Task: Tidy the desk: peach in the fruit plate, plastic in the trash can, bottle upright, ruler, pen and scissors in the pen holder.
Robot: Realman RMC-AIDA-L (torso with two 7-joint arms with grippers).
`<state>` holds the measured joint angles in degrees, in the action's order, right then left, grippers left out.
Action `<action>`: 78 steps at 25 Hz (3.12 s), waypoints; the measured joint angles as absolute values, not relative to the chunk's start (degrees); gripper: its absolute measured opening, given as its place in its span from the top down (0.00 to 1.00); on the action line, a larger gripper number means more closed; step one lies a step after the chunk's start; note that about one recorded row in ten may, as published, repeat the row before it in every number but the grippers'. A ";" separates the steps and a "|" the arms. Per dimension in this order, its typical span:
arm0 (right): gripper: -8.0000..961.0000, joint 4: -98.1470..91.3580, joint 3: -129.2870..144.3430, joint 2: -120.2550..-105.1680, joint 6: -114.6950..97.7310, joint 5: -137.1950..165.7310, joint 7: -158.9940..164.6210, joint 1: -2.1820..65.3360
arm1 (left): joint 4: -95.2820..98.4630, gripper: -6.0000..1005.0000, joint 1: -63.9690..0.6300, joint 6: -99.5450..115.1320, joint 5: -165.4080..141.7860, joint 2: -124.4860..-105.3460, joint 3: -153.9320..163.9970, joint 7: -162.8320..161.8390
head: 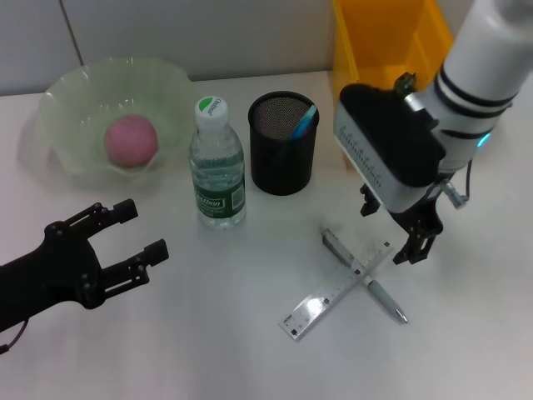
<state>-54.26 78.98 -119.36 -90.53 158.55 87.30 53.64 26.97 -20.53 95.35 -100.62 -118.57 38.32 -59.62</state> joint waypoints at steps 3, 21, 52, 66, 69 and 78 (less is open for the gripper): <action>0.15 -52.85 81.43 -119.40 -88.51 157.92 87.25 53.70 | 26.84 0.19 -20.47 95.39 -100.63 -118.53 38.32 -59.60; 0.15 -50.38 89.81 -119.62 -84.40 155.64 87.01 53.86 | 26.19 0.19 -20.48 95.63 -100.64 -118.57 38.32 -60.06; 0.15 -49.48 92.13 -119.62 -83.20 154.73 87.01 53.67 | 26.10 0.19 -20.76 95.59 -99.85 -118.56 38.32 -60.21; 0.30 -48.89 93.03 -119.53 -81.06 155.42 87.29 53.54 | 26.10 0.19 -20.64 95.73 -99.12 -118.56 38.32 -60.21; 0.45 -48.87 93.03 -119.53 -80.84 155.47 87.28 53.52 | 26.10 0.19 -20.65 95.77 -99.06 -118.56 38.32 -60.20; 0.58 -48.93 92.97 -119.53 -80.49 155.48 87.02 53.21 | 26.10 0.19 -20.91 95.80 -98.99 -118.56 38.32 -60.21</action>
